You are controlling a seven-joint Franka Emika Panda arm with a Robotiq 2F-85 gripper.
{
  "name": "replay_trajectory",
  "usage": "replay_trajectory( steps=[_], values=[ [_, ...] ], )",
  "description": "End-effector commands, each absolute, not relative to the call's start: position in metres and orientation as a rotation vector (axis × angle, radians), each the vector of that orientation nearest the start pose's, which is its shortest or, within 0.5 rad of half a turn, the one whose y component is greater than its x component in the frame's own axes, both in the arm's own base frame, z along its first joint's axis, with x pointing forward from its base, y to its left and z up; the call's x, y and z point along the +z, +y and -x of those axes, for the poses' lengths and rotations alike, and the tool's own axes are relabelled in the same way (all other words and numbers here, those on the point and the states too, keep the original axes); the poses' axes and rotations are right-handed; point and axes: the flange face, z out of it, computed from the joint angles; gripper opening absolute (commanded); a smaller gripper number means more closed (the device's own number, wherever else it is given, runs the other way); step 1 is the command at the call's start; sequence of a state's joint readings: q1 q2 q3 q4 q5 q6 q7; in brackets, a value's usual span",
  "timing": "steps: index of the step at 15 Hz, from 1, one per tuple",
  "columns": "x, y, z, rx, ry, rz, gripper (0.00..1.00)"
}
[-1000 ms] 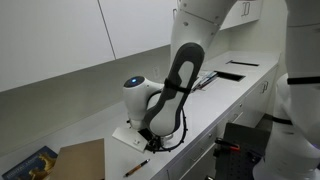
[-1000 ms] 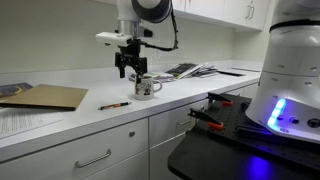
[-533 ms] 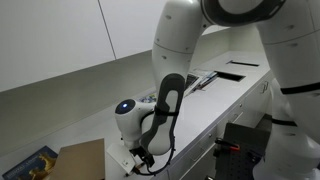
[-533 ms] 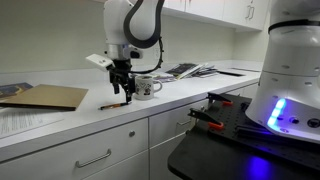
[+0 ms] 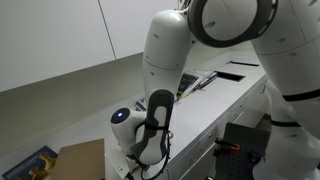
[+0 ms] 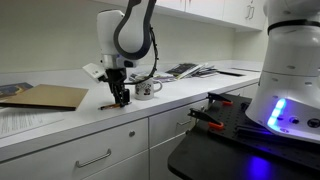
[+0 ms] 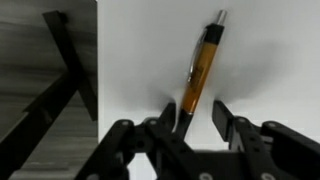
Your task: Pick up the pen and put it in the mug cup
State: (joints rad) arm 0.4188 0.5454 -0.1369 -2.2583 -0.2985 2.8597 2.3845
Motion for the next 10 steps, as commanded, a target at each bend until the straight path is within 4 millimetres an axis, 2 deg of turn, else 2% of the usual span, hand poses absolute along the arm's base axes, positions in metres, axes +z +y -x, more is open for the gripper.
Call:
replay_trajectory(
  steps=[1,3,4,5,6,7,10],
  values=[
    [0.126,0.165,-0.512,-0.266,2.422,1.908,0.14],
    [0.130,0.168,-0.512,-0.232,2.429,1.893,0.01],
    [0.133,0.168,-0.512,-0.216,2.434,1.877,0.00],
    [0.138,0.166,-0.513,-0.207,2.427,1.870,0.05],
    [0.144,0.165,-0.514,-0.195,2.421,1.860,0.01],
    [0.150,0.164,-0.515,-0.181,2.409,1.863,0.04],
    [0.176,0.163,-0.517,-0.187,2.350,1.909,0.04]
  ],
)
